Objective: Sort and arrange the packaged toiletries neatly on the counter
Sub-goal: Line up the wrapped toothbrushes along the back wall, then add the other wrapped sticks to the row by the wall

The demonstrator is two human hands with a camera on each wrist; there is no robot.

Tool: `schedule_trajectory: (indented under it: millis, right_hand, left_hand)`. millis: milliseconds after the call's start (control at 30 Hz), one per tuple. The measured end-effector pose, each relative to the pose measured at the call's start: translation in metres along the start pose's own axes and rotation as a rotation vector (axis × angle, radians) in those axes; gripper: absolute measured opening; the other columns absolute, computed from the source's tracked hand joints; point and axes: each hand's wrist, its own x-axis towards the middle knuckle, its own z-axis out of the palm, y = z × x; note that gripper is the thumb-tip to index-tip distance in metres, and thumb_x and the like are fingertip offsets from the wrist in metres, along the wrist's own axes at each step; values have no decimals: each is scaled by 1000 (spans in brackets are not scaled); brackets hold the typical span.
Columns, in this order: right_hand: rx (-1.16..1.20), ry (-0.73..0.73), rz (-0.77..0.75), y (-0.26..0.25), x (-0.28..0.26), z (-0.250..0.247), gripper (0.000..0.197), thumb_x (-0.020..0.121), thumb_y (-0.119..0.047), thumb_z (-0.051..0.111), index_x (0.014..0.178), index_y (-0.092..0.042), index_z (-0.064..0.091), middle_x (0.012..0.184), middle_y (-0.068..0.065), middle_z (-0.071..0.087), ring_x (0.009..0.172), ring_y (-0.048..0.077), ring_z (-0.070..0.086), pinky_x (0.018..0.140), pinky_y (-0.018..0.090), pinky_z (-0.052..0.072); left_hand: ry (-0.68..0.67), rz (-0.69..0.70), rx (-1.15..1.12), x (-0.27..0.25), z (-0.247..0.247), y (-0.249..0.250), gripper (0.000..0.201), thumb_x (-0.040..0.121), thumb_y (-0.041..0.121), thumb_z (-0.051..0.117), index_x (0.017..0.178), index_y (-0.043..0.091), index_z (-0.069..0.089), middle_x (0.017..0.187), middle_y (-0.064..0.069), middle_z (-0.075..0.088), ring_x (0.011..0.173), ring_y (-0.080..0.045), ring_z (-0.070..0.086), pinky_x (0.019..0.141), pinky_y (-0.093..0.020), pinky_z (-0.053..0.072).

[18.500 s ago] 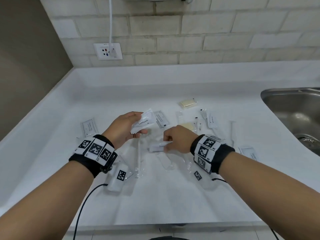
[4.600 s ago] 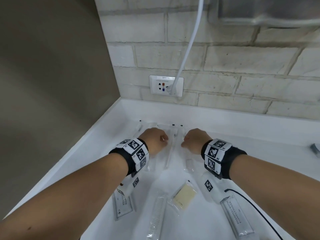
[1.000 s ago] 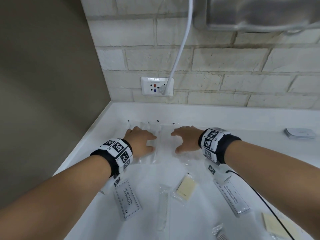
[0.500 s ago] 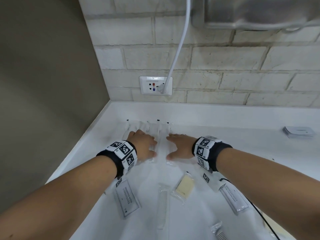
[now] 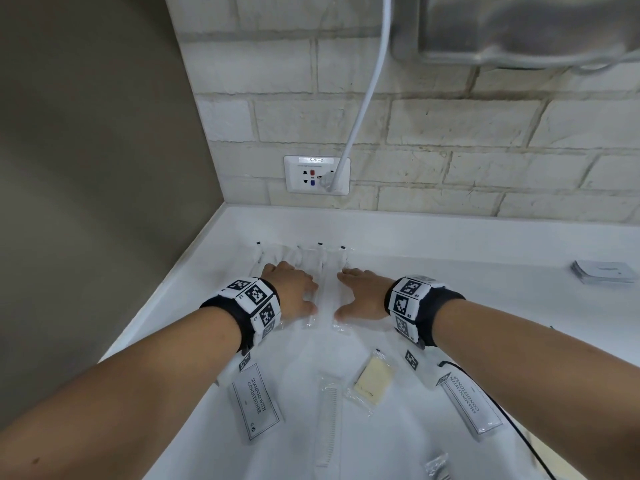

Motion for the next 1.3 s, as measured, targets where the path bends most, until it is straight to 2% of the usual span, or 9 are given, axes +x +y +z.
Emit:
schedule_trajectory:
  millis: [167, 333, 433, 533, 633, 733, 900, 1100, 1300]
  right_hand:
    - [13, 11, -15, 3, 4, 2, 91, 86, -50, 56, 154, -18, 6, 163, -1, 1, 150, 22, 10, 120, 43, 18]
    - [45, 44, -27, 1, -6, -4, 86, 87, -44, 58, 154, -21, 8, 163, 0, 2, 150, 24, 9, 120, 43, 17]
    - [52, 132, -39, -7, -23, -13, 72, 89, -43, 57, 150, -22, 25, 157, 2, 23, 142, 25, 28, 114, 41, 30]
    - [17, 173, -44, -22, -52, -19, 50, 90, -45, 54, 132, -18, 50, 135, 2, 51, 121, 22, 51, 99, 36, 44]
    - [-10, 154, -40, -42, -82, -9, 37, 88, -47, 55, 86, -10, 58, 95, 6, 67, 80, 21, 59, 70, 33, 48]
    - [-13, 72, 35, -64, -113, 17, 49, 83, -58, 55, 63, -14, 46, 67, -1, 53, 63, 17, 52, 61, 29, 46]
    - [-12, 27, 125, -97, -155, 59, 48, 74, -63, 61, 68, -17, 46, 72, -2, 55, 73, 20, 59, 66, 27, 51]
    - [99, 118, 171, -105, -151, 83, 35, 76, -26, 72, 65, -14, 42, 63, -1, 49, 54, 13, 49, 46, 20, 41]
    - [309, 79, 259, -96, -151, 92, 33, 82, -15, 66, 61, -13, 41, 61, 0, 45, 59, 16, 52, 46, 20, 38]
  left_hand:
    - [45, -35, -85, -4, -2, -1, 56, 91, 47, 47, 145, 34, 39, 153, 7, 38, 142, -22, 25, 114, -41, 17]
    - [162, -31, -201, -14, -9, -4, 48, 93, 43, 50, 140, 35, 46, 149, 10, 44, 141, -17, 32, 113, -37, 17]
    - [206, -27, -240, -27, -14, -4, 44, 93, 44, 51, 137, 36, 50, 147, 9, 47, 137, -18, 35, 112, -37, 18]
    - [236, -40, -298, -50, -13, -6, 44, 92, 46, 54, 134, 34, 53, 143, 7, 50, 132, -21, 42, 110, -37, 27]
    - [266, -94, -415, -81, 0, -12, 41, 87, 45, 60, 123, 26, 61, 130, 2, 58, 115, -19, 56, 101, -36, 44]
    - [201, -261, -397, -112, 22, -14, 51, 80, 61, 61, 111, 21, 57, 115, 1, 59, 100, -18, 59, 90, -35, 49]
    - [-7, -437, -399, -153, 60, -2, 96, 62, 80, 63, 123, 6, 46, 113, -7, 61, 89, -21, 55, 72, -29, 47]
    - [101, -382, -516, -180, 74, 20, 60, 71, 44, 79, 111, 7, 53, 114, -8, 61, 91, -20, 55, 75, -26, 47]
    - [151, -287, -642, -200, 91, 39, 59, 67, 44, 83, 109, 13, 57, 106, 0, 58, 94, -15, 55, 76, -22, 43]
